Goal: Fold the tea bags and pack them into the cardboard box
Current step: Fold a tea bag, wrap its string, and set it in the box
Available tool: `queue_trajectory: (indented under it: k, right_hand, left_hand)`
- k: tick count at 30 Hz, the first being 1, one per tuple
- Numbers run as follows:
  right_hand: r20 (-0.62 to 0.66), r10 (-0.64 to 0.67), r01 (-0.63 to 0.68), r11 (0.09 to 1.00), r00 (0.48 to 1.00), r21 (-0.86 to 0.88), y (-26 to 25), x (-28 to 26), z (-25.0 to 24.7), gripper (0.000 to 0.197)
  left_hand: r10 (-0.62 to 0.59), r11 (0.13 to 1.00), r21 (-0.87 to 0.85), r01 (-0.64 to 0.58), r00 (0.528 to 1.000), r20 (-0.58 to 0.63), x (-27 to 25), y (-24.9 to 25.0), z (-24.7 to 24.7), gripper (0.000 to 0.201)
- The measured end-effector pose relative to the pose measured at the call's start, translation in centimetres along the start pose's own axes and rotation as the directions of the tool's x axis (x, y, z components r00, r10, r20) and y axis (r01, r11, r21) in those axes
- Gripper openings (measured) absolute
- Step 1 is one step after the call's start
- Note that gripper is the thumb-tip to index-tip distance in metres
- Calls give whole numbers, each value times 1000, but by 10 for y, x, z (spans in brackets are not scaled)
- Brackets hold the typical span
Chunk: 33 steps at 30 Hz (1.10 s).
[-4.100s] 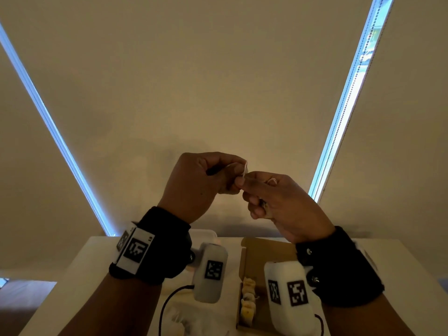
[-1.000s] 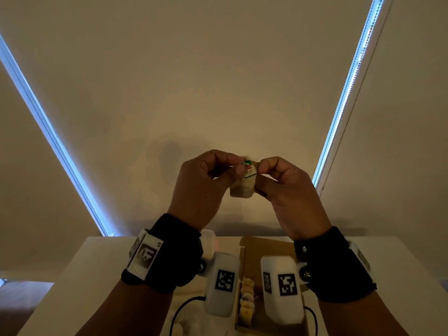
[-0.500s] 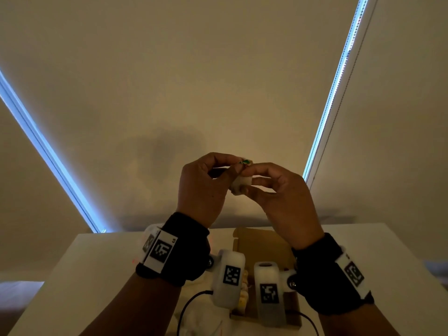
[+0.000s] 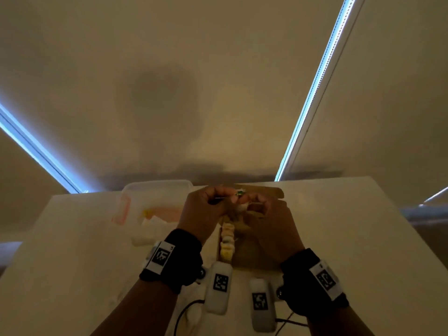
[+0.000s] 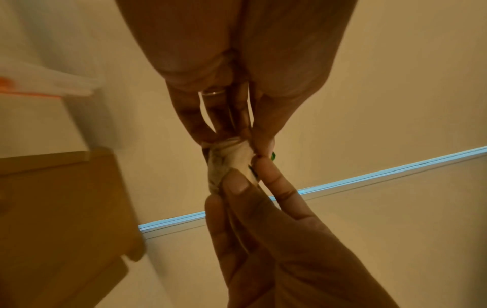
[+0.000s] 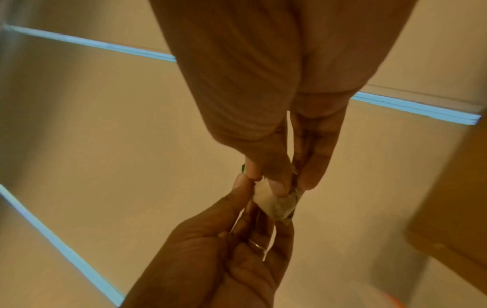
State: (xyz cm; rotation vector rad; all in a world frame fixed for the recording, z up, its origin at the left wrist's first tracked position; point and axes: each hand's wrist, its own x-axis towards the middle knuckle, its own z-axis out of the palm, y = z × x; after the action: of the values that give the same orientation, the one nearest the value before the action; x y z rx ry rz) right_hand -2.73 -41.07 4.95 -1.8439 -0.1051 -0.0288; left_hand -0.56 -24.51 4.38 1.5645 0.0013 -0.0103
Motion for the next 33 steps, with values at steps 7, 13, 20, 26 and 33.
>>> queue_trajectory:
  k: [7,13,20,26,33]
  right_hand:
    - [37,108,-103,988,993,-117,96,-28,29,20]
    - [33,251,-245,961,967,-131,146,-47,43,23]
    - [71,331,-314,932,941,-178,175,-42,54,18]
    - [110,369,-327,903,923,-279,185,-30,64,19]
    - [86,424,-380,871,902,-311,197,-21,71,18]
  left_hand:
    - [-228,972,57,226,974,19,-19,-93,-6,14]
    - [-319,943,116,313,947,39,-30,-143,-5,13]
    - [-311,912,302,278,948,67,-27,-174,-10,24]
    - [-283,842,496,212,957,71,-16,-186,-13,26]
    - [-281,744,659,116,948,152,-15,-194,-13,23]
